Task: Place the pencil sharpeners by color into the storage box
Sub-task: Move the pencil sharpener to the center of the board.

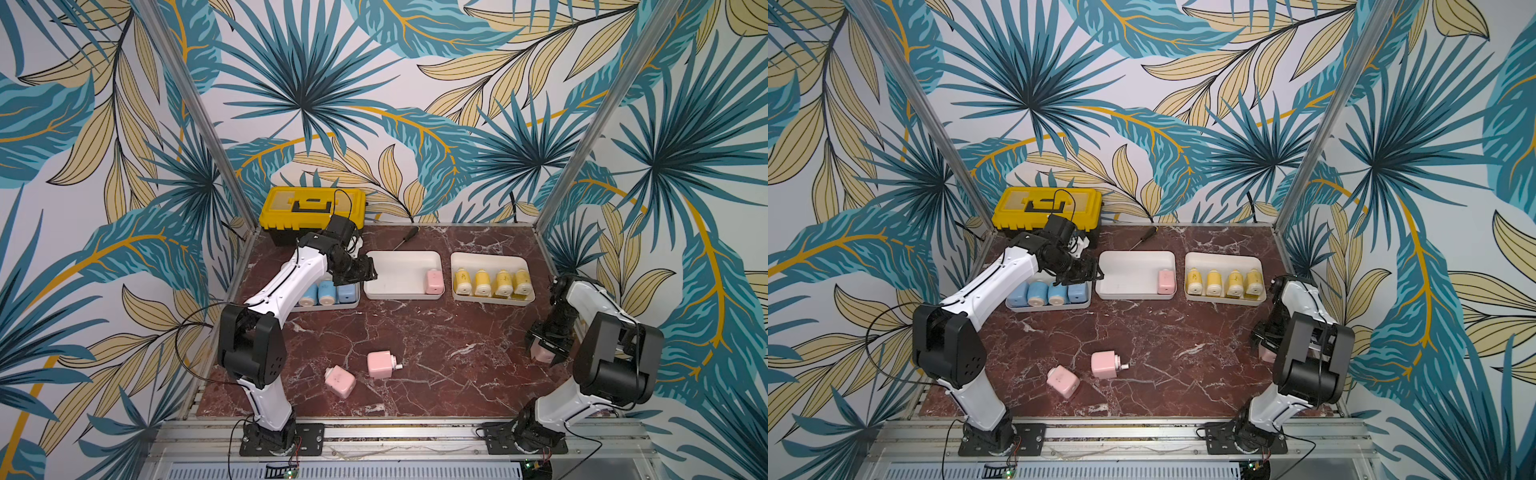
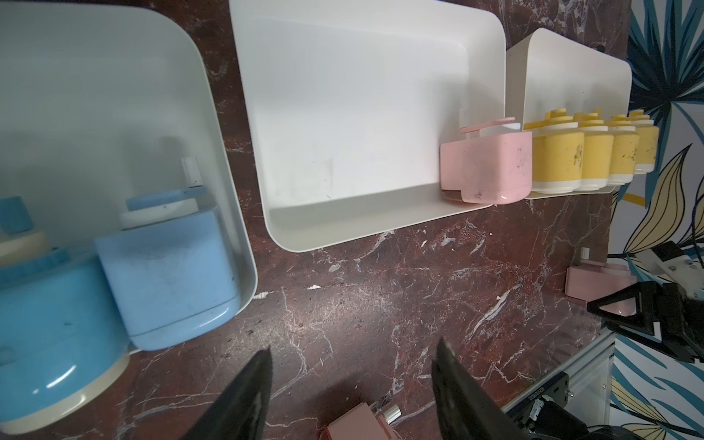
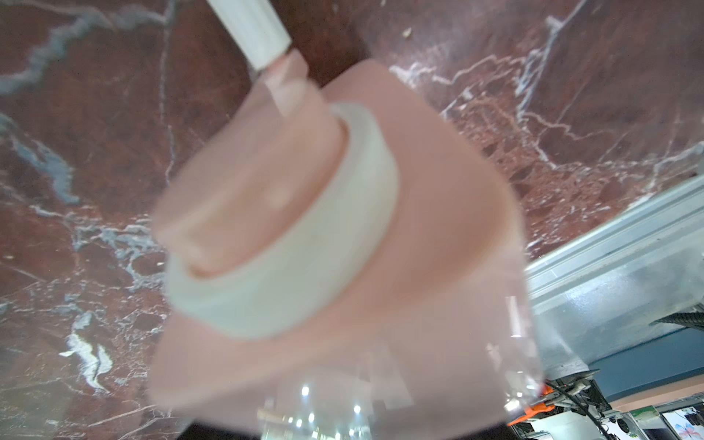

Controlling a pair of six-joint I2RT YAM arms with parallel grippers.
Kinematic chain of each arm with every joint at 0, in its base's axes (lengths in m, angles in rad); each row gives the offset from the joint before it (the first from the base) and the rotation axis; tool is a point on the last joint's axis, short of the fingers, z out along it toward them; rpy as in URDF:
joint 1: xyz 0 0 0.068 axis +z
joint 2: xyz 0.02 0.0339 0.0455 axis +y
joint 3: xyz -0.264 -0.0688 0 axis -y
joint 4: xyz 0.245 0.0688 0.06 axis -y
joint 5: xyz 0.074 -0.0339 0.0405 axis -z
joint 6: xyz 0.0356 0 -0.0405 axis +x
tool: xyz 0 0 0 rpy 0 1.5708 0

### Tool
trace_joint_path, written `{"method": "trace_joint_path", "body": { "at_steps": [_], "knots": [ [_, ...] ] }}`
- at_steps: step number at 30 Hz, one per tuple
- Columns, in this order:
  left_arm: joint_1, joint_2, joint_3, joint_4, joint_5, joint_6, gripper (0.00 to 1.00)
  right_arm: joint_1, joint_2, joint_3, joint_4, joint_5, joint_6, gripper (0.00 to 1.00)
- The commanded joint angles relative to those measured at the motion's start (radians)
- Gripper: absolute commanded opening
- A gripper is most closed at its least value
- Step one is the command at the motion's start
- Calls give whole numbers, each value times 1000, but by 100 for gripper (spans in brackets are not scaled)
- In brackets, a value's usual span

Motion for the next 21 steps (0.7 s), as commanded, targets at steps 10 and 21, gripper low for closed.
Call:
{"method": "trace_joint_path", "body": {
  "at_steps": [10,21],
  "knots": [
    [4,-19,22,3,11,18,69,-6,-28,69,-87,46,-36,72],
    [10,-5,30,2,7,13,69,-7,102,110,-48,76,-84,73]
  ]
}}
